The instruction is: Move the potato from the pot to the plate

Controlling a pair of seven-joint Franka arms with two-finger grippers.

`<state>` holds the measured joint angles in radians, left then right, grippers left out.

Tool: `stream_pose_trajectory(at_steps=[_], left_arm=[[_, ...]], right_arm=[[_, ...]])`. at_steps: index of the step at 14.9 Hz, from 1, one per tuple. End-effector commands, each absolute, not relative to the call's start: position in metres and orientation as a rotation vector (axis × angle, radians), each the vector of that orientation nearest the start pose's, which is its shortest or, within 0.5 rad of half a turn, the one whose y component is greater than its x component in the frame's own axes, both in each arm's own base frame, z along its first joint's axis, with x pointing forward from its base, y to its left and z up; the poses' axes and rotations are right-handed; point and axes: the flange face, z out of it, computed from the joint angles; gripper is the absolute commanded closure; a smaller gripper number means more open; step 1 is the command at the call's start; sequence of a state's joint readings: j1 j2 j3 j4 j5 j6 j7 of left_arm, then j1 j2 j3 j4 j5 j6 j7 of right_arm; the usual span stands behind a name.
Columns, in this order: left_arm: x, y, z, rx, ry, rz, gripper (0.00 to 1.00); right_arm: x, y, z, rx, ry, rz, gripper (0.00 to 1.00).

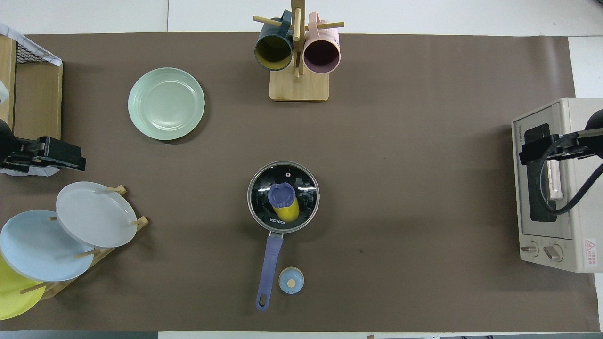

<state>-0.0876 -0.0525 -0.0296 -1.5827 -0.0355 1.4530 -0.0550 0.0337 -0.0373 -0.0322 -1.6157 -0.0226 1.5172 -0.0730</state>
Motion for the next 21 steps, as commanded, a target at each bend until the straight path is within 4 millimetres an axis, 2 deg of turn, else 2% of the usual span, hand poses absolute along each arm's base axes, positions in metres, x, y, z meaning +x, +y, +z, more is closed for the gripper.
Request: stream_pose_trajectory(at_steps=[1, 18, 20, 21], left_arm=[[0.517, -0.065, 0.642, -3.172, 0.091, 0.117, 0.0], [0.517, -0.065, 0.642, -3.172, 0.091, 0.117, 0.0], [0.518, -0.065, 0.641, -3.171, 0.09, 0.12, 0.0], [0.518, -0.065, 0.641, -3.171, 0.09, 0.12, 0.0]], right_arm=[[0.538, -0.002, 0.622, -3.143, -0.157, 0.061, 0.0], [0.536, -0.003, 0.62, -3.131, -0.154, 0.077, 0.0], [0.537, 0.006, 0.62, -3.109, -0.16, 0.07, 0.0], [0.537, 0.025, 0.621, -3.102, -0.203, 0.066, 0.0]])
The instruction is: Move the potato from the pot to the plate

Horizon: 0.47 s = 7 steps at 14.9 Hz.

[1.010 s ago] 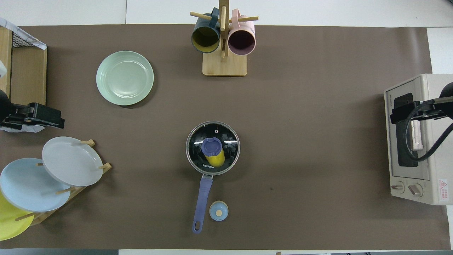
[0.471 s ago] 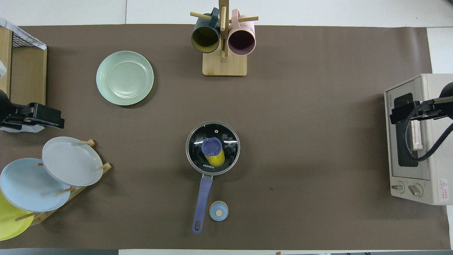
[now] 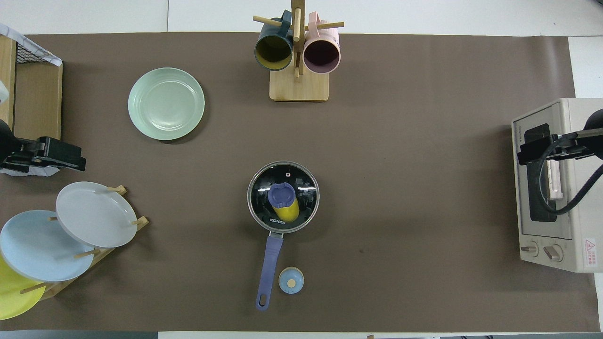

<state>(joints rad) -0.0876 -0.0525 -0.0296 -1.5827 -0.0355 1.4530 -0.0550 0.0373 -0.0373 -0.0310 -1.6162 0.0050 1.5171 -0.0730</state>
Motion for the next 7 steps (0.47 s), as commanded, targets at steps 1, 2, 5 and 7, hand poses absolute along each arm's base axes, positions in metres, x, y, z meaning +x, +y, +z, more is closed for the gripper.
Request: stream_pose_trajectory(at_steps=[1, 2, 5, 7], left_arm=[[0.518, -0.065, 0.641, -3.171, 0.09, 0.12, 0.0], [0.517, -0.065, 0.642, -3.172, 0.091, 0.117, 0.0], [0.518, -0.065, 0.641, -3.171, 0.09, 0.12, 0.0], [0.518, -0.065, 0.641, -3.171, 0.09, 0.12, 0.0]], right_arm=[[0.536, 0.043, 0.623, -3.101, -0.206, 0.06, 0.0], [0.535, 0.064, 0.625, -3.105, -0.168, 0.051, 0.0], [0.539, 0.129, 0.624, -3.11, -0.161, 0.037, 0.0], [0.535, 0.157, 0.623, -3.109, -0.146, 0.033, 0.0]])
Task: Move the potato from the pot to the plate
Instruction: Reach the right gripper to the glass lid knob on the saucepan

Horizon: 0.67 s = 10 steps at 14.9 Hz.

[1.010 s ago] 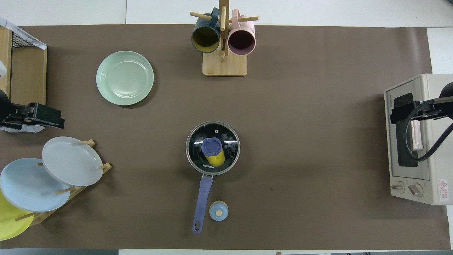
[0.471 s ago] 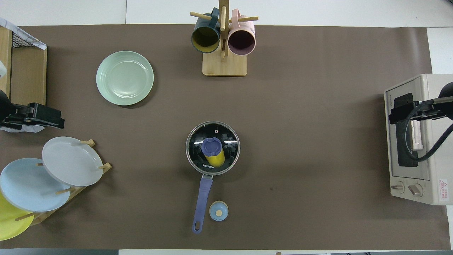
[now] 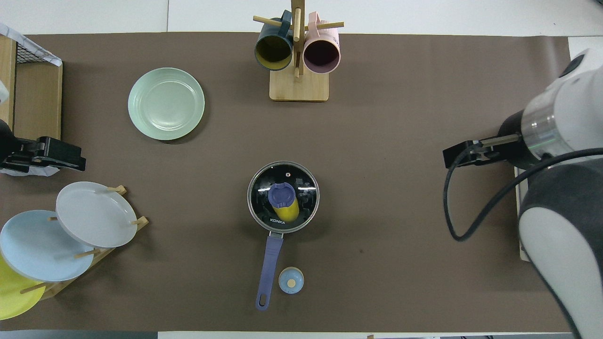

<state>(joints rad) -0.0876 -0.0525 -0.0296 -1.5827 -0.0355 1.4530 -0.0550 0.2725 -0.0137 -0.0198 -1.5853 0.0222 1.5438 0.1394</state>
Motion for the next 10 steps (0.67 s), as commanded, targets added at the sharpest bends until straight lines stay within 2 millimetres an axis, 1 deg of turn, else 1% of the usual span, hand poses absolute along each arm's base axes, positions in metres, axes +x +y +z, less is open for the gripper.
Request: stream_pose_trajectory(at_steps=[1, 3, 4, 6, 7, 8, 9, 10], left_arm=[[0.517, -0.065, 0.642, -3.172, 0.091, 0.117, 0.0], [0.517, -0.065, 0.642, -3.172, 0.091, 0.117, 0.0], [0.518, -0.065, 0.641, -3.171, 0.09, 0.12, 0.0], [0.517, -0.065, 0.642, -3.172, 0.088, 0.117, 0.0], [0.517, -0.065, 0.642, -3.172, 0.091, 0.117, 0.0], [0.517, -0.065, 0.642, -3.172, 0.091, 0.117, 0.0], [0.518, -0.065, 0.641, -3.171, 0.09, 0.12, 0.0], [0.517, -0.065, 0.642, -3.172, 0.091, 0.117, 0.0]], right_arm=[[0.533, 0.181, 0.618, -3.113, -0.127, 0.046, 0.0], [0.538, 0.223, 0.614, -3.12, -0.099, 0.055, 0.0], [0.539, 0.244, 0.607, -3.125, -0.073, 0.062, 0.0], [0.535, 0.289, 0.585, -3.14, -0.007, 0.079, 0.0], [0.534, 0.314, 0.577, -3.13, 0.016, 0.049, 0.0], [0.532, 0.333, 0.566, -3.131, 0.033, 0.038, 0.0], [0.526, 0.36, 0.552, -3.127, 0.039, 0.021, 0.0], [0.524, 0.377, 0.546, -3.113, 0.054, -0.014, 0.0]])
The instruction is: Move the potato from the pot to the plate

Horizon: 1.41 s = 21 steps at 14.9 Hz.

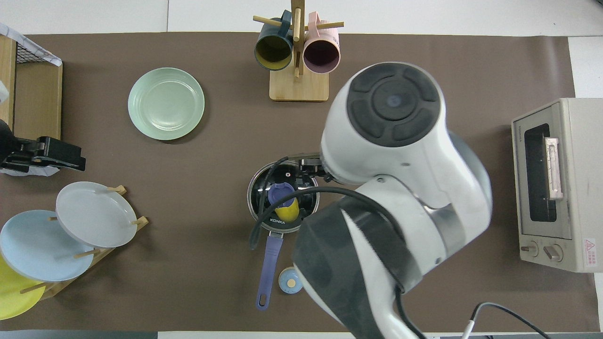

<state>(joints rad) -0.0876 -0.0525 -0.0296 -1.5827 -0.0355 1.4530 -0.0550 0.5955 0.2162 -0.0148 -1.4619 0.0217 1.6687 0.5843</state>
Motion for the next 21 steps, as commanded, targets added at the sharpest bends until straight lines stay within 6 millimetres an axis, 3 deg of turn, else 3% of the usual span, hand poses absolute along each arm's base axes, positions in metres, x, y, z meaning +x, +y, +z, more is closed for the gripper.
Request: stream_pose_trajectory(at_steps=[1, 4, 8, 9, 11, 17, 21], left_arm=[[0.517, -0.065, 0.642, -3.172, 0.091, 0.117, 0.0], [0.518, -0.065, 0.641, -3.171, 0.09, 0.12, 0.0], [0.517, -0.065, 0.642, -3.172, 0.091, 0.117, 0.0], [0.517, -0.065, 0.642, -3.172, 0.091, 0.117, 0.0], [0.517, -0.066, 0.642, -3.172, 0.091, 0.117, 0.0], [0.517, -0.065, 0.642, -3.172, 0.088, 0.117, 0.0], [0.517, -0.065, 0.642, -3.172, 0.088, 0.117, 0.0]], right_arm=[[0.521, 0.394, 0.539, -3.083, 0.055, -0.065, 0.0], [0.5, 0.42, 0.504, -3.093, 0.013, -0.044, 0.0], [0.491, 0.428, 0.469, -3.092, -0.006, -0.05, 0.0], [0.477, 0.438, 0.45, -3.121, -0.053, -0.027, 0.0], [0.472, 0.434, 0.427, -3.157, -0.108, -0.081, 0.0], [0.464, 0.428, 0.409, -3.148, -0.117, -0.105, 0.0], [0.466, 0.428, 0.41, -3.134, -0.111, -0.124, 0.0]])
